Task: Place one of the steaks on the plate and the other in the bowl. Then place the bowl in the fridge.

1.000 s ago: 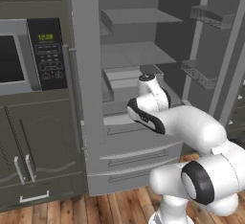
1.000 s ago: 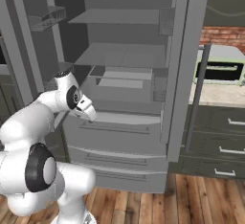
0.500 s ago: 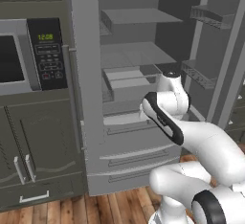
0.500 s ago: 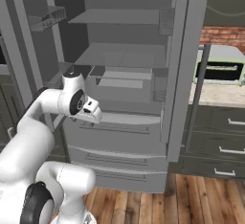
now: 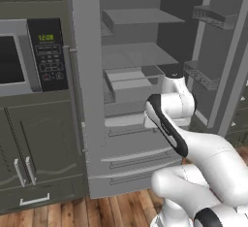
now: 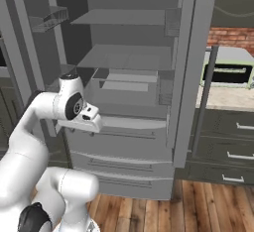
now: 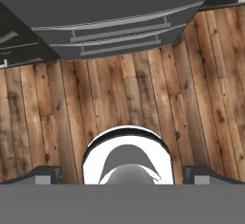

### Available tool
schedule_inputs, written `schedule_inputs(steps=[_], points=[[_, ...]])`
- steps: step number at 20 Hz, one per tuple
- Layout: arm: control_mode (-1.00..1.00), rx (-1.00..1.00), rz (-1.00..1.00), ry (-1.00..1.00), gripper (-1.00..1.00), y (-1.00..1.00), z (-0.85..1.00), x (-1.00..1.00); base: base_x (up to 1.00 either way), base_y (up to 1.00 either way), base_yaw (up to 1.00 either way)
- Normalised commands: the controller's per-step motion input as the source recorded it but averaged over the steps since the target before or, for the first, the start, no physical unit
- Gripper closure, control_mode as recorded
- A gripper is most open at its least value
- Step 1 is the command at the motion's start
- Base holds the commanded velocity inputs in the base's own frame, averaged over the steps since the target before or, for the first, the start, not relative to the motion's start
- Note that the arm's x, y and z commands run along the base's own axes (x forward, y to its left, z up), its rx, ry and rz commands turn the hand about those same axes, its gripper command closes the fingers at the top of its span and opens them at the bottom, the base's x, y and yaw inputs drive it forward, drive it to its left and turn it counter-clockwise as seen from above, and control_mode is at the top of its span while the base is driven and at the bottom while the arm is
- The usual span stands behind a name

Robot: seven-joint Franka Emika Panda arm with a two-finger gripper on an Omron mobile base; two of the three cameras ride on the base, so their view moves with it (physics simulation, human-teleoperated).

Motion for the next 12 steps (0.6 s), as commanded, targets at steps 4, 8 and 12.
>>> schedule_inputs(steps=[4, 8, 12], points=[[-1.0, -0.05, 0.0, -0.05, -1.0, -0.01, -0.33, -0.16, 0.0, 0.0, 0.0], [-1.0, 0.0, 0.0, 0.0, -1.0, 0.03, -0.01, 0.0, 0.0, 0.0, 0.0], [-1.0, 0.0, -0.02, -0.03, -1.0, 0.07, -0.01, 0.0, 0.0, 0.0, 0.0]])
